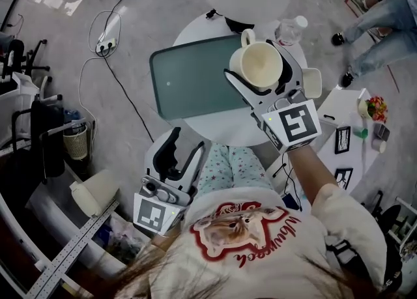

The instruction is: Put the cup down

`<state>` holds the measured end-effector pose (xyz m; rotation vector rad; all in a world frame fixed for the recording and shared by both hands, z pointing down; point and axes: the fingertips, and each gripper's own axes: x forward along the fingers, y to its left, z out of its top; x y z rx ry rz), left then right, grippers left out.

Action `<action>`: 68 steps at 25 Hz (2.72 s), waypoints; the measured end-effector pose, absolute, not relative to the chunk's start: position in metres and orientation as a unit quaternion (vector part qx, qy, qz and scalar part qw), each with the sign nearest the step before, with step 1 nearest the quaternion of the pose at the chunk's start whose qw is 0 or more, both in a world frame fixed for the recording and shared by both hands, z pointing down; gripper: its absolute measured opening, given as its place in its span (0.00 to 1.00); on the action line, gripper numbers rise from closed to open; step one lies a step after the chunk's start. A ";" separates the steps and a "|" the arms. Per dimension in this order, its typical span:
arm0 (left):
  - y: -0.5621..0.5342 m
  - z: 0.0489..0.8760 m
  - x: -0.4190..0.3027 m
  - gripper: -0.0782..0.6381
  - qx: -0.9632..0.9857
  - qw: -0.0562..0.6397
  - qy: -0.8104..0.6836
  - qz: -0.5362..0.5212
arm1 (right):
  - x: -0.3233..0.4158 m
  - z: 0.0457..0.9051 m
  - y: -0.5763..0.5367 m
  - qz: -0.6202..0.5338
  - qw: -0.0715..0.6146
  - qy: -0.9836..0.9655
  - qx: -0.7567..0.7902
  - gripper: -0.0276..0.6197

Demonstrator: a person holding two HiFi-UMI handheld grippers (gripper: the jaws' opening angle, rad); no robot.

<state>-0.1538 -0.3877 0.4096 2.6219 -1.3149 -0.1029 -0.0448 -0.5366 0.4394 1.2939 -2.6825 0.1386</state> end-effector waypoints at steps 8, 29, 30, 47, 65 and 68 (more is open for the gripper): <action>-0.388 0.419 -0.154 0.40 0.884 0.107 -0.453 -0.032 | -0.051 0.471 -0.551 0.058 0.094 -0.898 0.427 0.68; -0.388 0.441 -0.159 0.40 0.868 0.138 -0.476 -0.028 | -0.058 0.550 -0.586 0.087 0.146 -0.893 0.416 0.68; -0.388 0.442 -0.159 0.40 0.867 0.141 -0.477 -0.028 | -0.058 0.553 -0.587 0.089 0.148 -0.893 0.416 0.68; -0.384 0.460 -0.161 0.40 0.863 0.163 -0.478 -0.015 | -0.063 0.589 -0.600 0.105 0.167 -0.890 0.412 0.68; -0.396 0.463 -0.151 0.40 0.870 0.152 -0.469 -0.009 | -0.061 0.611 -0.607 0.112 0.181 -0.886 0.412 0.68; -0.411 0.460 -0.146 0.40 0.870 0.132 -0.476 -0.017 | -0.060 0.615 -0.609 0.113 0.183 -0.884 0.415 0.68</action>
